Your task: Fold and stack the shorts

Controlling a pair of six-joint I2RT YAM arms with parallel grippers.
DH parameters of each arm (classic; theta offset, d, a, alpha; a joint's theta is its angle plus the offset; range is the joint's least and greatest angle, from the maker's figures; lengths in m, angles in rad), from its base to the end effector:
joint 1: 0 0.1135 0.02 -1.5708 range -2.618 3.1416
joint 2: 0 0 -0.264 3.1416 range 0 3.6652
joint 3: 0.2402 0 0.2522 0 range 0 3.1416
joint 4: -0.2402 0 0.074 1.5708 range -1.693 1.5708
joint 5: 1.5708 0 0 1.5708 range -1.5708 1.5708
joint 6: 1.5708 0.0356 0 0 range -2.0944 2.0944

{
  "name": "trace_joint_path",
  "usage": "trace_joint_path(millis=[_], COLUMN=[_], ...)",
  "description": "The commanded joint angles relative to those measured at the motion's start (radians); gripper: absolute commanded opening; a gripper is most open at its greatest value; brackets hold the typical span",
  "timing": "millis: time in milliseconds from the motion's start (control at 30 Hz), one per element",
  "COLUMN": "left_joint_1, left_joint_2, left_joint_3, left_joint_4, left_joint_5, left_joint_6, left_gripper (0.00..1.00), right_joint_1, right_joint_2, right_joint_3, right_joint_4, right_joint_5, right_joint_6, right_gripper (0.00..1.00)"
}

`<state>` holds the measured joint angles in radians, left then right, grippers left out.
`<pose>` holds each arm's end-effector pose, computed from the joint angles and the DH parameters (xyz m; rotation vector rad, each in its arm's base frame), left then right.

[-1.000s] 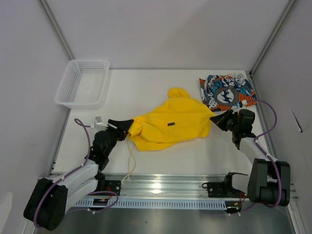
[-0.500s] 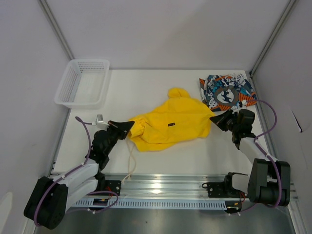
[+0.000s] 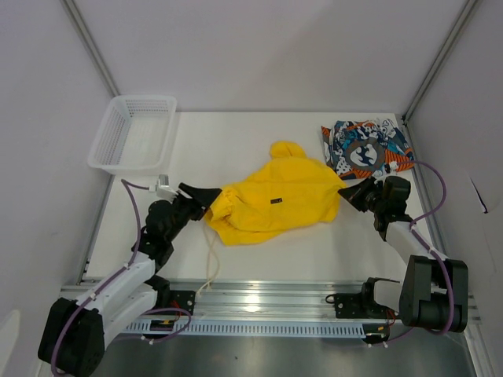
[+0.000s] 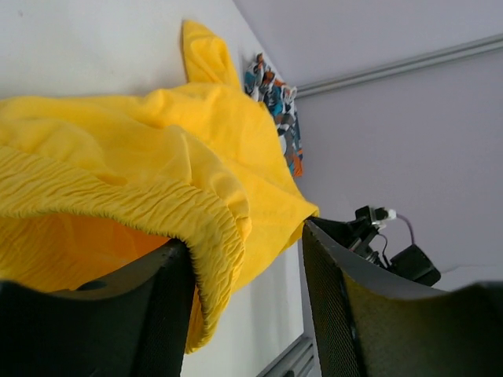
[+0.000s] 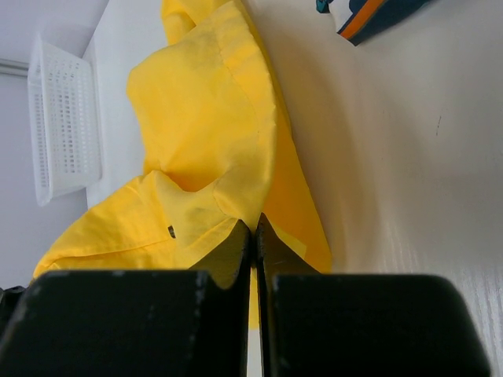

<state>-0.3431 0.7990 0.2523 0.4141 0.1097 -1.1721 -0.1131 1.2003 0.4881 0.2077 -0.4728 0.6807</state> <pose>0.1727 -0.0658 0.2121 -0.6665 1.7366 -1.1919 0.2418 -0.0112 0.1938 0.5366 2.0528 0.8329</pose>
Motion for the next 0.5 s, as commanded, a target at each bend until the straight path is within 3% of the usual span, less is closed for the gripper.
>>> trace_joint_path(millis=[0,133,267,333,467], left_joint_1=[0.009,0.010,0.010,0.010,0.030], left_joint_2=[0.057,0.141,0.181,0.175,0.122], left_joint_3=[0.010,-0.047,-0.122,-0.119,-0.079], left_joint_4=[0.034,0.150,0.304,0.299,0.223], left_joint_5=[0.070,0.102,0.096,0.094,0.088], left_joint_6=[0.035,0.014,-0.015,-0.008,0.023], left_gripper=[0.58,0.57,0.38,0.23,0.07], right_joint_1=[0.001,0.000,0.000,0.000,0.000], right_joint_2=[-0.004,-0.002,-0.001,-0.001,0.004], right_joint_3=[0.017,0.017,0.017,0.017,0.020], right_joint_4=[0.015,0.015,0.015,0.016,0.012], right_joint_5=[-0.010,-0.010,-0.010,-0.009,-0.010], right_joint_6=[-0.007,-0.007,-0.007,-0.009,-0.012], right_gripper=[0.00,0.00,0.00,0.00,0.00])
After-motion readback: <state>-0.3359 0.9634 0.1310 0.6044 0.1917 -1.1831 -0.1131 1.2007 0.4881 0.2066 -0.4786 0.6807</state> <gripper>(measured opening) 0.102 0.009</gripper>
